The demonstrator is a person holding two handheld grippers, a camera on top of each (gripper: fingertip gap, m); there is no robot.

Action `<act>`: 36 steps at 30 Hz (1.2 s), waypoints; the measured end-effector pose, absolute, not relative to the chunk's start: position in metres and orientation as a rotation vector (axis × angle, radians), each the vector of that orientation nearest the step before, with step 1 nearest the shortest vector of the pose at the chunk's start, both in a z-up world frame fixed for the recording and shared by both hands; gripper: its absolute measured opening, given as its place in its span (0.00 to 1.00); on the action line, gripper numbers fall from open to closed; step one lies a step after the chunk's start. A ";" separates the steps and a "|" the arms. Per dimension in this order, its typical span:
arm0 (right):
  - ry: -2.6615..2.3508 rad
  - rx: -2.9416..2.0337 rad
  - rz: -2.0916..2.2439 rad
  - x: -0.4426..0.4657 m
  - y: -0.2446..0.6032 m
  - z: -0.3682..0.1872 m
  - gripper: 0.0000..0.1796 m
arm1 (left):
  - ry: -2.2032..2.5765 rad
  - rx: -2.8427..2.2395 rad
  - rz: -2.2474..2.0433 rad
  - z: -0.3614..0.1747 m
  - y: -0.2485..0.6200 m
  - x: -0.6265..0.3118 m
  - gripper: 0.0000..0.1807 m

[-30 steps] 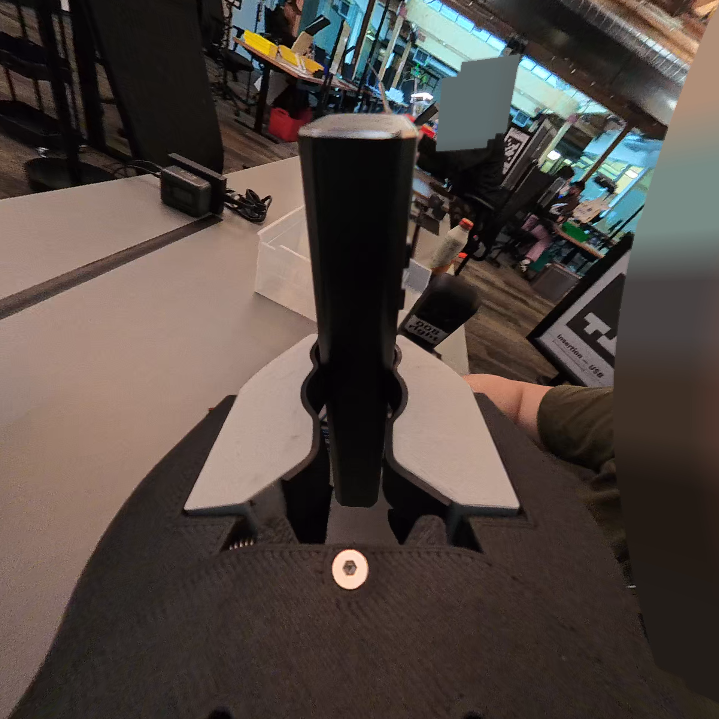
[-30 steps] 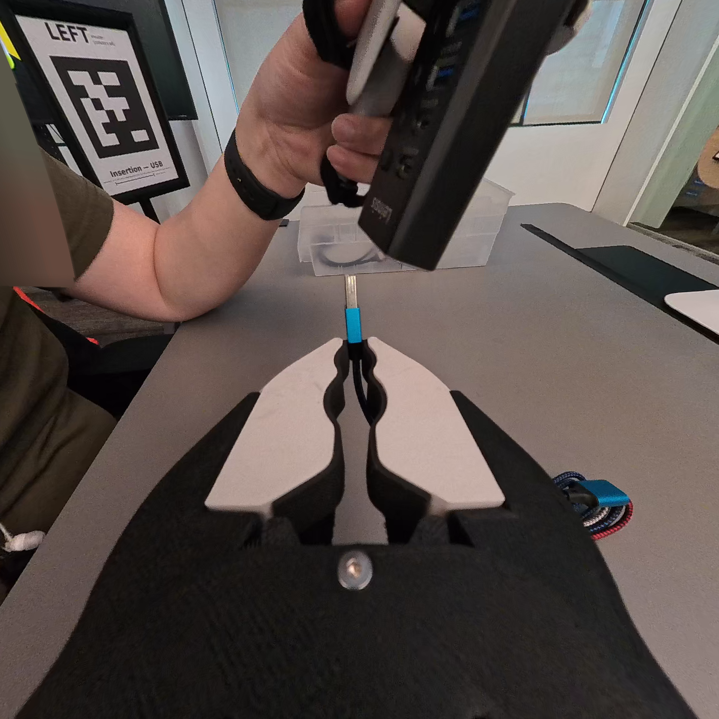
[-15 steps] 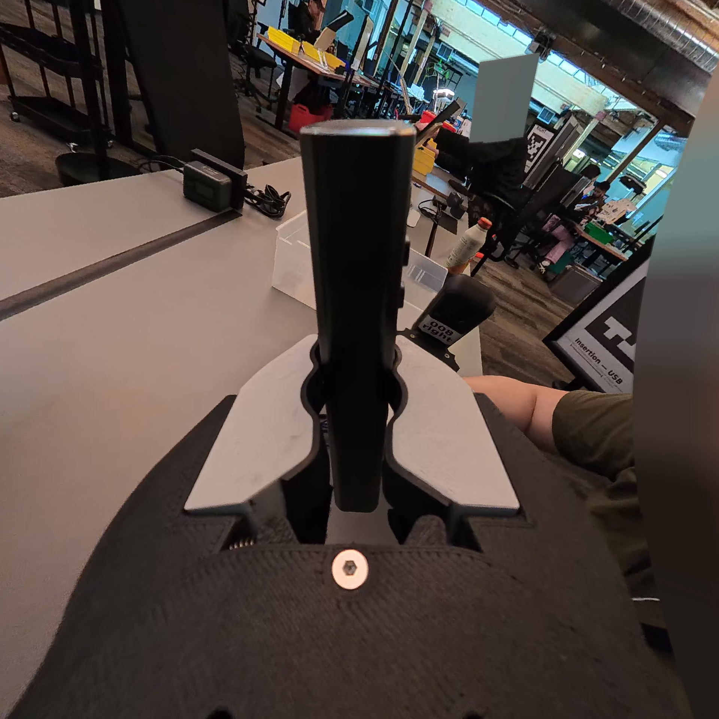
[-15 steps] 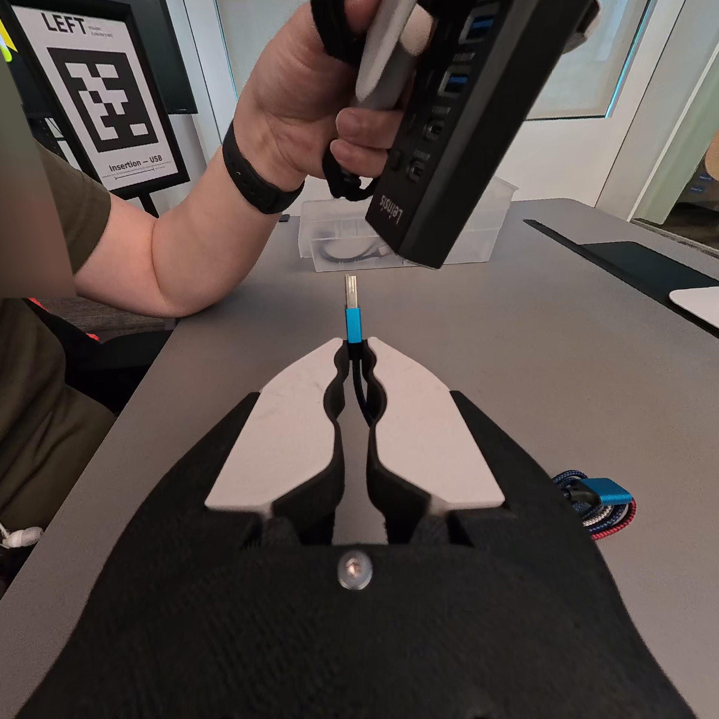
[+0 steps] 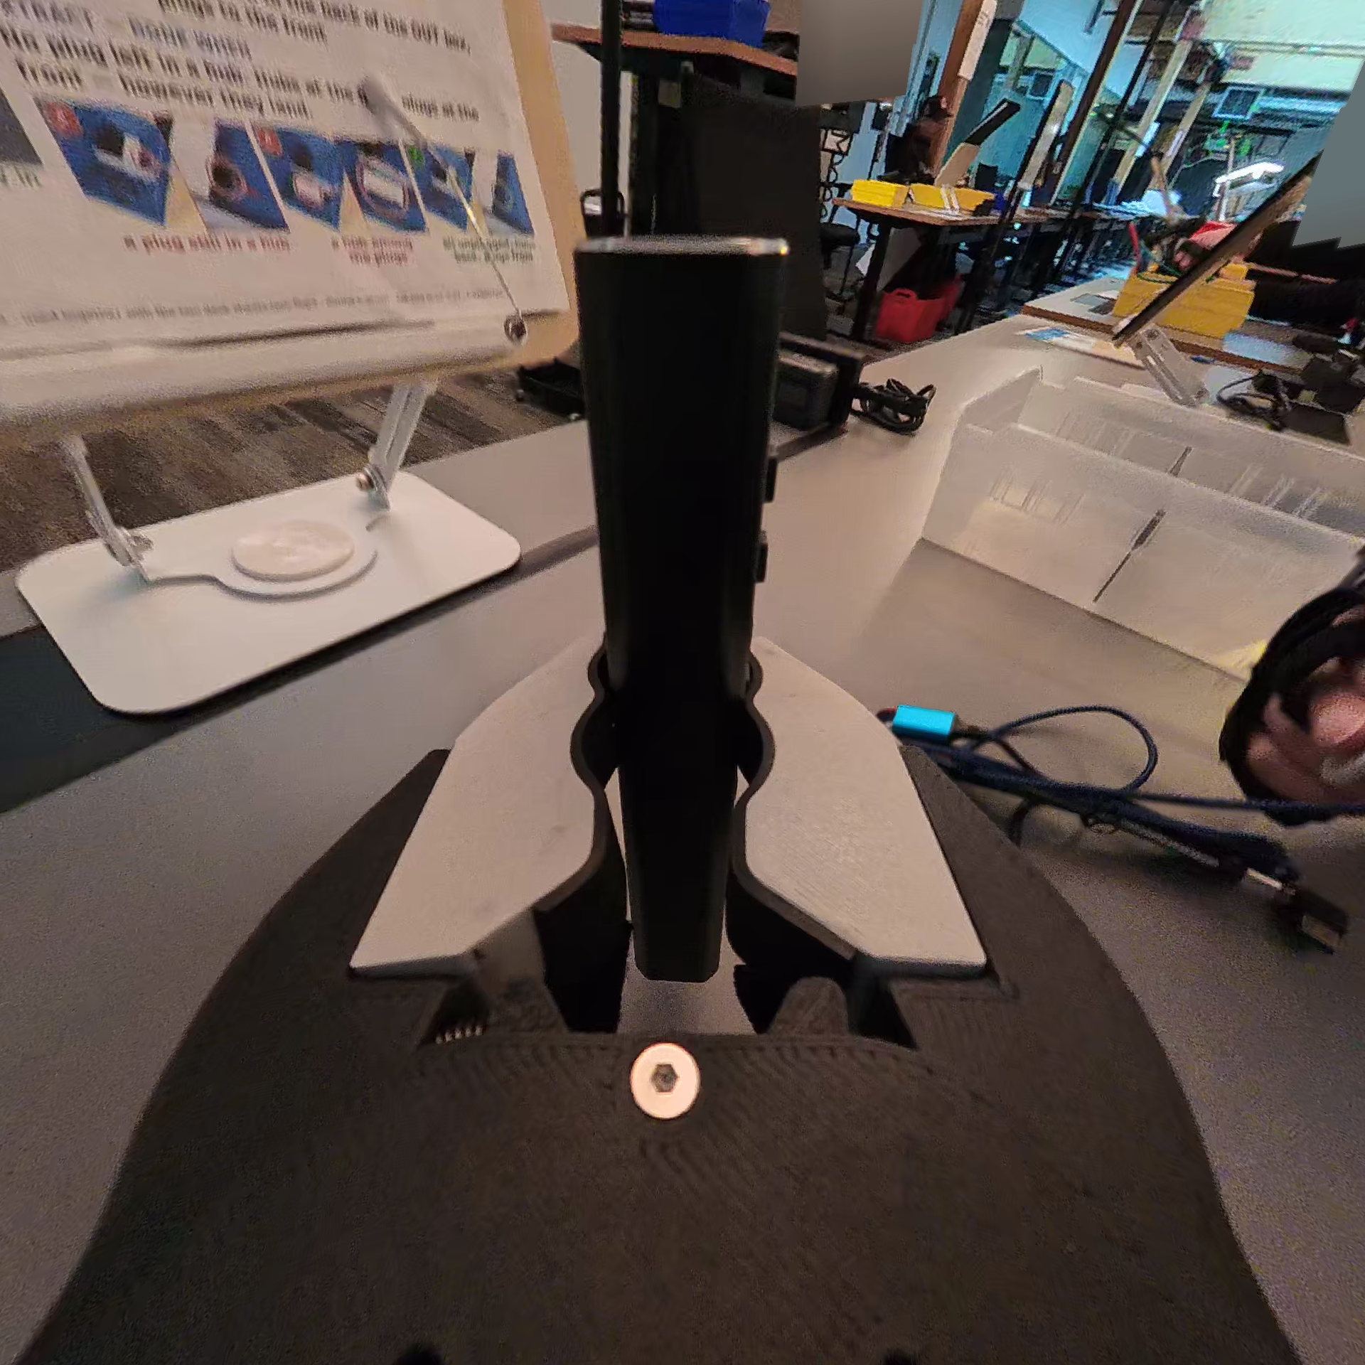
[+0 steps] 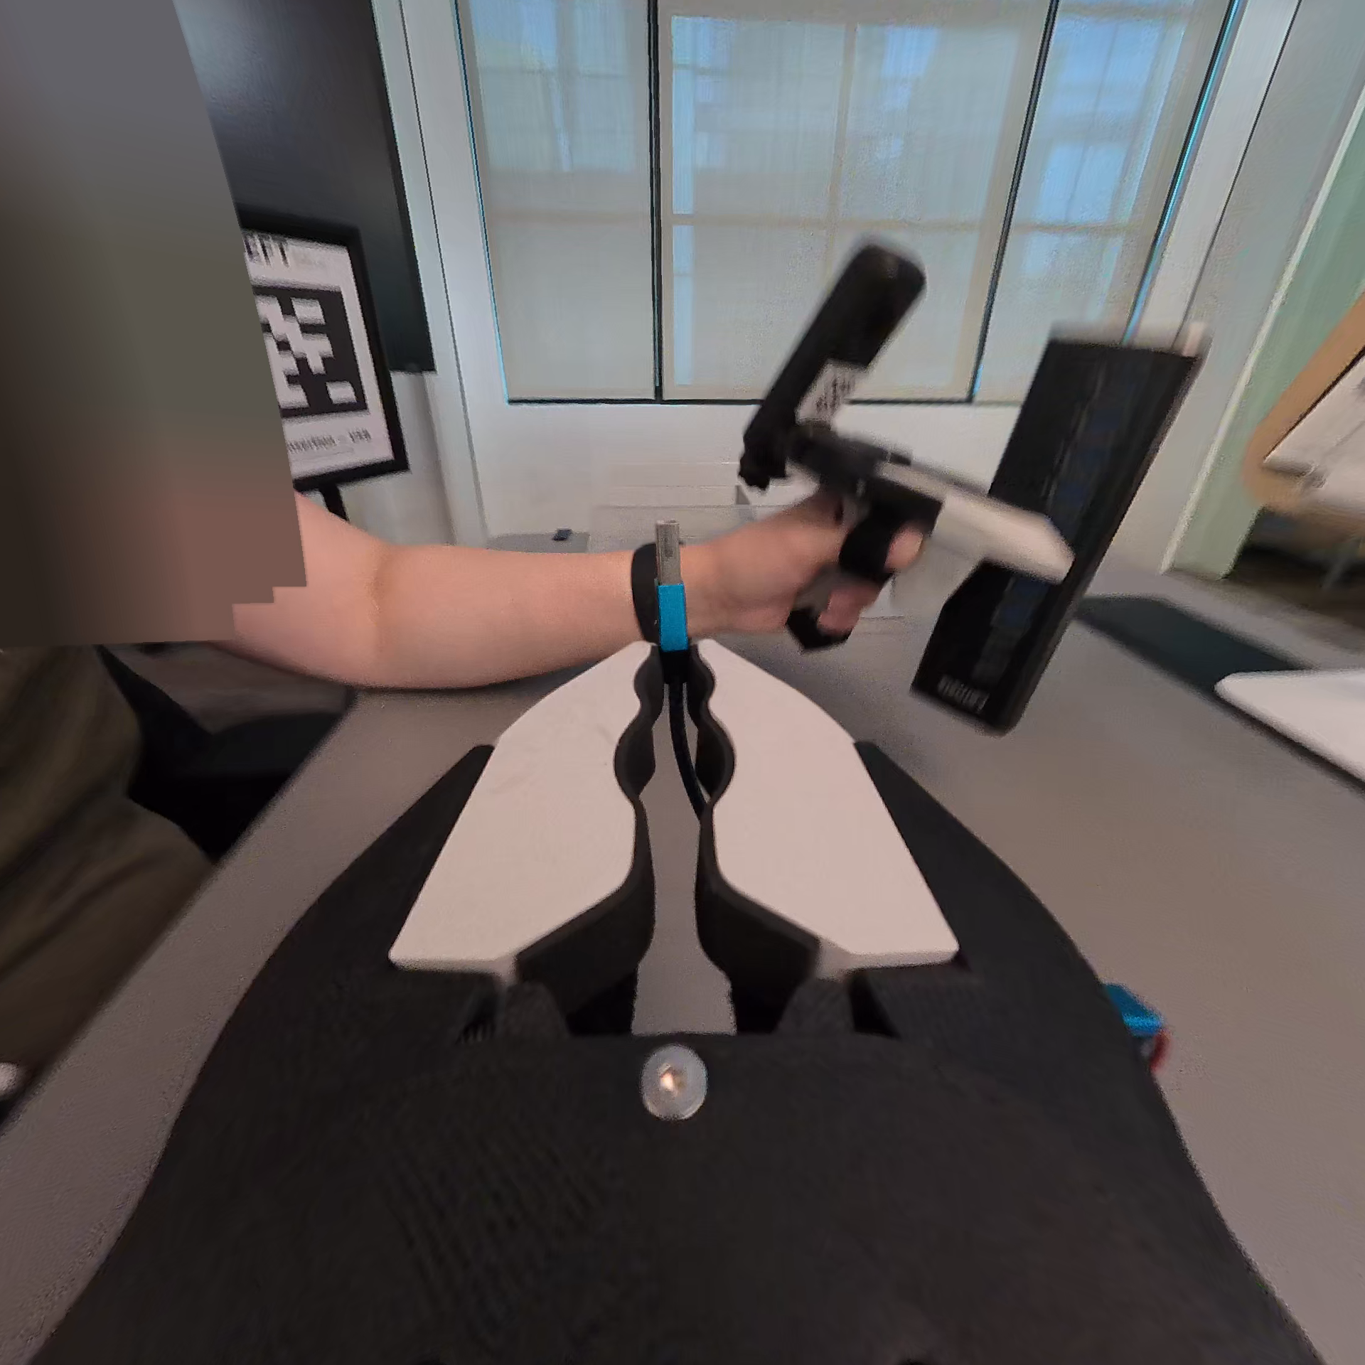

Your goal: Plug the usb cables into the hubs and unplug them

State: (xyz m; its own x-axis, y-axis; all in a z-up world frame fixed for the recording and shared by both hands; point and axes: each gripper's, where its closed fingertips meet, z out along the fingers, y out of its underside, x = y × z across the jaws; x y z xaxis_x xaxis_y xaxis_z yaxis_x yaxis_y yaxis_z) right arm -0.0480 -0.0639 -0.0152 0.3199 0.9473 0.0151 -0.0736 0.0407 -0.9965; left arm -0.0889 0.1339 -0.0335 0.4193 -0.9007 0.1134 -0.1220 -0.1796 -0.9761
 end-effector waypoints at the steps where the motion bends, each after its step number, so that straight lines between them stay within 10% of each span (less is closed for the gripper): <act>1: -0.937 -1.252 0.953 -0.048 -0.064 -0.015 0.03 | 0.921 -1.614 -0.921 -0.041 0.135 -0.091 0.15; 29: -0.932 -1.453 0.933 -0.049 -0.047 -0.040 0.03 | 0.809 -1.656 -0.812 -0.057 0.096 -0.153 0.23; 33: -0.976 -1.522 0.905 -0.054 -0.047 -0.052 0.03 | 0.789 -1.480 -0.766 -0.013 0.044 -0.157 0.00; 36: -1.053 -1.526 0.883 -0.063 -0.055 -0.056 0.03 | 0.985 -1.326 -0.782 0.003 -0.013 -0.115 0.08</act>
